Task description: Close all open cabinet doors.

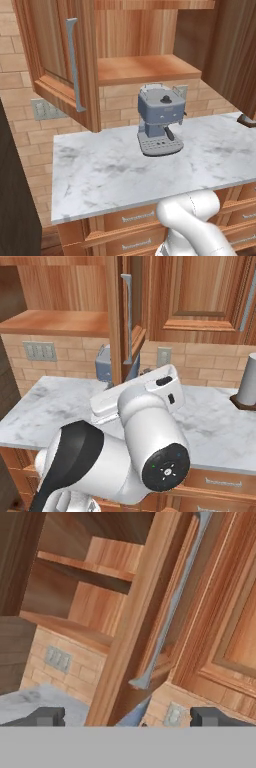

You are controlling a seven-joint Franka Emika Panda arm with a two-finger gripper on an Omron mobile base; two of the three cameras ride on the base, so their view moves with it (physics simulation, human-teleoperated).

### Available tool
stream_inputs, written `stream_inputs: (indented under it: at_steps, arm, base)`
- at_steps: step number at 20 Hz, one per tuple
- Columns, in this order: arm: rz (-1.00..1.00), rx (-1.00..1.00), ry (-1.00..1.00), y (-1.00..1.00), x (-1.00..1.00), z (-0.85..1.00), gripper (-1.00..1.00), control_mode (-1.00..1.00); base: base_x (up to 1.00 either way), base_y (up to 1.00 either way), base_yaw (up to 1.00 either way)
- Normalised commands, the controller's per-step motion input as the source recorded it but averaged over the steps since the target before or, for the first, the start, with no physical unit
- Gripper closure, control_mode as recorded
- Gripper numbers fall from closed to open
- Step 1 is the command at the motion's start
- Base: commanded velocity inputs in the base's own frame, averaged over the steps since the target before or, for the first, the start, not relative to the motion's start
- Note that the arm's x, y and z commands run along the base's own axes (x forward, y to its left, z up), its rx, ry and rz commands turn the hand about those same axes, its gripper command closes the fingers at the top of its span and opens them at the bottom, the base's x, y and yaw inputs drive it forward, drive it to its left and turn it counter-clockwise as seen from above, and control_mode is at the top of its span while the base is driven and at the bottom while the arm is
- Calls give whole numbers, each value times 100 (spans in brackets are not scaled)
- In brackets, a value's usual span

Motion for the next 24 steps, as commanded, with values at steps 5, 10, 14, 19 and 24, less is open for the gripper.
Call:
stream_inputs:
  at_steps: [5, 10, 14, 19, 24]
  arm:
    - [23, 0, 0, 29, 51, 1, -100, -100]
    - [21, 0, 0, 43, 54, -1, -100, -100]
    - [26, 0, 0, -13, 38, 0, -100, -100]
    - [24, 0, -1, -33, 6, 0, -100, -100]
    - [16, 0, 0, -10, 26, 0, -100, -100]
  base:
    - [0, 0, 0]
    - [0, 0, 0]
    - [0, 0, 0]
    - [0, 0, 0]
    - [0, 0, 0]
